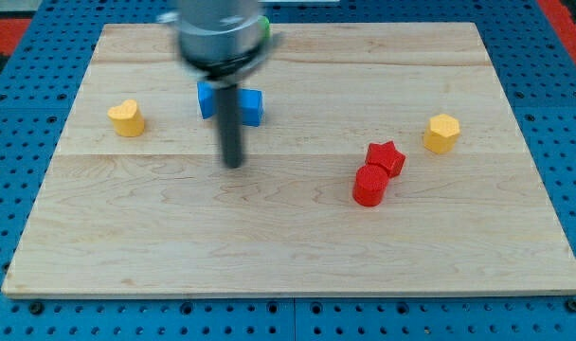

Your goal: Push the yellow heart towards the yellow hexagon

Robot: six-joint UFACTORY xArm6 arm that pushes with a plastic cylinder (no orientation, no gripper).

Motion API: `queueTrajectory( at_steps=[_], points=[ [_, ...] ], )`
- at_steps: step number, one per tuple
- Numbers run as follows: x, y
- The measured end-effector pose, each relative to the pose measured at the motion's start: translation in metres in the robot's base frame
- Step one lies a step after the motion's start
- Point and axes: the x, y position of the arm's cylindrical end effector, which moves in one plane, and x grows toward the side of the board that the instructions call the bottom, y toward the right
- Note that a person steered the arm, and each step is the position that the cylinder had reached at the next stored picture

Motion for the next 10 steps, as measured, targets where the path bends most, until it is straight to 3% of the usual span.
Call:
queueTrajectory(
  at_steps=[1, 2, 3, 4, 6, 7, 8, 10],
  points=[
    [-0.045, -0.154],
    [-0.069, -0.183],
    [-0.046, -0.112],
    [-0.060, -0.081],
    [-0.099, -0.166],
    [-0.095, -0.100],
    [-0.083, 0.009],
    [-0.071, 0.135]
  ],
)
